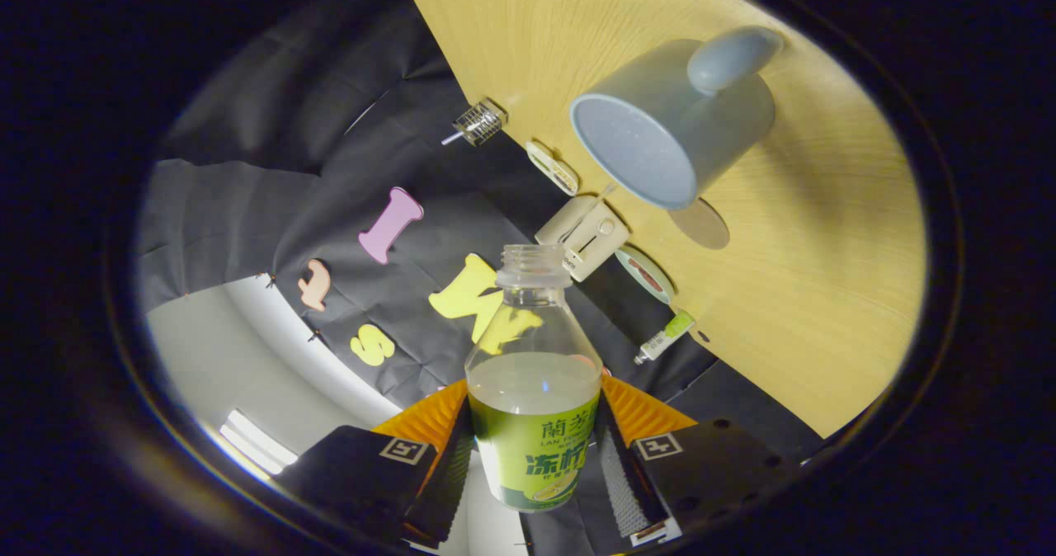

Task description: Take the bottle from table, then pour the juice into the cup, finally place the bottle on the coaster

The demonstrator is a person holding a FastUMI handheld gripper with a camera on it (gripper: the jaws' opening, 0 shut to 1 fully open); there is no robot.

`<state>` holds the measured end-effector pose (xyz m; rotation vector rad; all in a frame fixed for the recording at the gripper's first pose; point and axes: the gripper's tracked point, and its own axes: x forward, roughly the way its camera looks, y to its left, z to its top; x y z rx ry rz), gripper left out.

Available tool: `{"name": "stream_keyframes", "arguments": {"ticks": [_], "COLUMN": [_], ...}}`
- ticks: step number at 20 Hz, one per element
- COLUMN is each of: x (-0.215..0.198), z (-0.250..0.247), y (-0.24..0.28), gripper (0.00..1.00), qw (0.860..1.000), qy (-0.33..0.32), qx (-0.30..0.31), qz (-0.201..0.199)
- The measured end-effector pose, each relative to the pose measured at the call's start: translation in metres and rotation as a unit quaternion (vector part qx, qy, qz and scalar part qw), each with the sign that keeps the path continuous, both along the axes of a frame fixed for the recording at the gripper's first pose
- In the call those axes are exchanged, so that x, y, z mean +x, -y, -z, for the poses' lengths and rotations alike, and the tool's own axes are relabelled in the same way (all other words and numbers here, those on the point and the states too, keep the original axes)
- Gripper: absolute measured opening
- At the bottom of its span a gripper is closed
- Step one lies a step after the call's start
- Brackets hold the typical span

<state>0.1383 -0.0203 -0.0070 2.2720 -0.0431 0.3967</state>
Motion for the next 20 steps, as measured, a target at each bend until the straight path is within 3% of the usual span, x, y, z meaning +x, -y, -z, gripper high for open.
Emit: {"name": "stream_keyframes", "arguments": {"ticks": [9, 15, 20], "x": [-0.012, -0.012, -0.003], "z": [-0.037, -0.029, -0.013], "y": [0.005, -0.002, -0.014], "gripper": [0.76, 0.75, 0.76], "qw": [1.000, 1.000, 0.995], "qy": [0.013, 0.004, -0.014], "qx": [-0.009, -0.030, -0.100], "qz": [0.002, -0.001, 0.004]}}
